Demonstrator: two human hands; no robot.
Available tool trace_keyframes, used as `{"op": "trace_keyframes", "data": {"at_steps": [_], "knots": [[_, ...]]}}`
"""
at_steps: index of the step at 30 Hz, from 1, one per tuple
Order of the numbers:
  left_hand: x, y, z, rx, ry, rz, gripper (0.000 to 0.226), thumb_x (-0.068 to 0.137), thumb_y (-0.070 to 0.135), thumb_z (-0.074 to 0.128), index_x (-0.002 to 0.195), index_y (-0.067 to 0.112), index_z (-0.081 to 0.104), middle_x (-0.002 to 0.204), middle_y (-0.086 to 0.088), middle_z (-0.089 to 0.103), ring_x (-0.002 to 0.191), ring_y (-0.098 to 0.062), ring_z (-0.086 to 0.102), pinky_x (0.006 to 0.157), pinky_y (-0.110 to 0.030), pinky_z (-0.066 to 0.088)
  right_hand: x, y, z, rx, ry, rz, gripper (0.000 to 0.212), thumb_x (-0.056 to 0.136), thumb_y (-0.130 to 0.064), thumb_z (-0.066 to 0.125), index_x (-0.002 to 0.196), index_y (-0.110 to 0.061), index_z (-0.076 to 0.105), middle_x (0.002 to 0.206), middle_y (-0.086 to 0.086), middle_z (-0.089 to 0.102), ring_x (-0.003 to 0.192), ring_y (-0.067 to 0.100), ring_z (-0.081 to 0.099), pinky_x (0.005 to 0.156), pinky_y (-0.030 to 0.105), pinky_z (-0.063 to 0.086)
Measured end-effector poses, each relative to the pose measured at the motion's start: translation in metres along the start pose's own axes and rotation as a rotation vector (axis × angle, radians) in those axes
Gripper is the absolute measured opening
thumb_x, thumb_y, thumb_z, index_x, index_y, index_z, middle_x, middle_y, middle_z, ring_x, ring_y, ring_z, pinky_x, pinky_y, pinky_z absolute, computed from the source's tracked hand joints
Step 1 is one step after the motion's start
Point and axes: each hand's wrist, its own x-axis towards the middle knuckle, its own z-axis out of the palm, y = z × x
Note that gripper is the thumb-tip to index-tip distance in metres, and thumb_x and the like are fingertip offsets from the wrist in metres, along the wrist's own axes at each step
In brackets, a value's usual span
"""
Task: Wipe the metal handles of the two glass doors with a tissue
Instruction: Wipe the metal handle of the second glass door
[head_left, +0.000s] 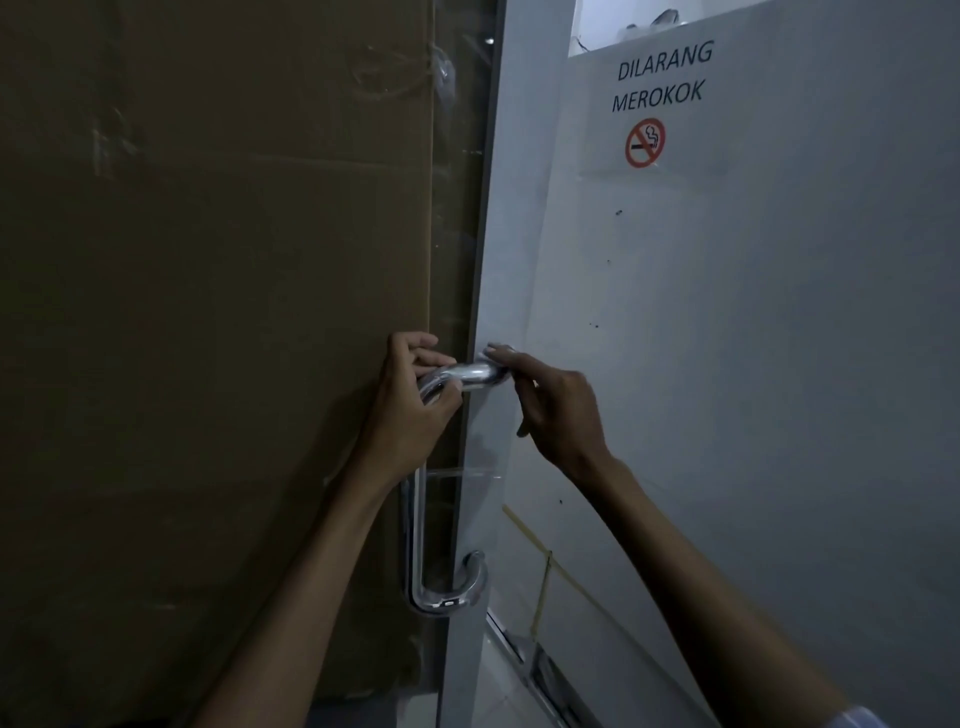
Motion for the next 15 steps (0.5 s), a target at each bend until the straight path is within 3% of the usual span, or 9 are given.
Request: {"op": "trace_keyframes", "data": {"at_steps": [5, 8, 12, 15], "knots": [[-0.001, 0.0, 0.0, 0.002, 0.014, -0.005, 0.047, 0.097, 0.005, 0.069, 0.135, 0.014, 0.042, 0.119, -0.002, 0.063, 0.099, 0.005, 0.067, 0.077, -0.012, 0.055, 0.007, 0.002, -0.003, 0.018, 0.006, 0.086, 0.034, 0.111, -0.025, 0.047, 0.138, -0.039, 0.063, 0.123, -0.004, 0.075, 0.054, 0.003, 0.068, 0.055, 0.025, 0.059], [-0.001, 0.0, 0.0, 0.008, 0.011, -0.004, 0.047, 0.097, 0.005, 0.069, 0.135, 0.015, 0.042, 0.119, 0.0, 0.063, 0.098, 0.005, 0.067, 0.077, -0.012, 0.055, 0.001, -0.003, -0.002, 0.046, -0.03, 0.0, 0.035, 0.11, -0.021, 0.049, 0.139, -0.033, 0.063, 0.118, 0.0, 0.077, 0.052, 0.002, 0.068, 0.055, 0.022, 0.058], [-0.002, 0.001, 0.002, 0.017, 0.025, -0.012, 0.046, 0.097, 0.005, 0.069, 0.135, 0.013, 0.043, 0.119, 0.001, 0.062, 0.098, 0.01, 0.065, 0.076, -0.008, 0.053, 0.005, -0.001, -0.003, 0.065, 0.02, 0.131, 0.036, 0.11, -0.022, 0.048, 0.139, -0.037, 0.064, 0.127, -0.003, 0.074, 0.053, 0.003, 0.069, 0.052, 0.025, 0.058], [-0.002, 0.001, 0.002, 0.019, 0.027, -0.011, 0.045, 0.097, 0.006, 0.069, 0.134, 0.016, 0.044, 0.118, 0.002, 0.062, 0.097, 0.007, 0.066, 0.077, -0.01, 0.054, 0.003, -0.013, 0.001, 0.068, 0.013, 0.06, 0.035, 0.109, -0.018, 0.05, 0.138, -0.029, 0.066, 0.117, 0.0, 0.077, 0.051, 0.003, 0.066, 0.053, 0.017, 0.056]]}}
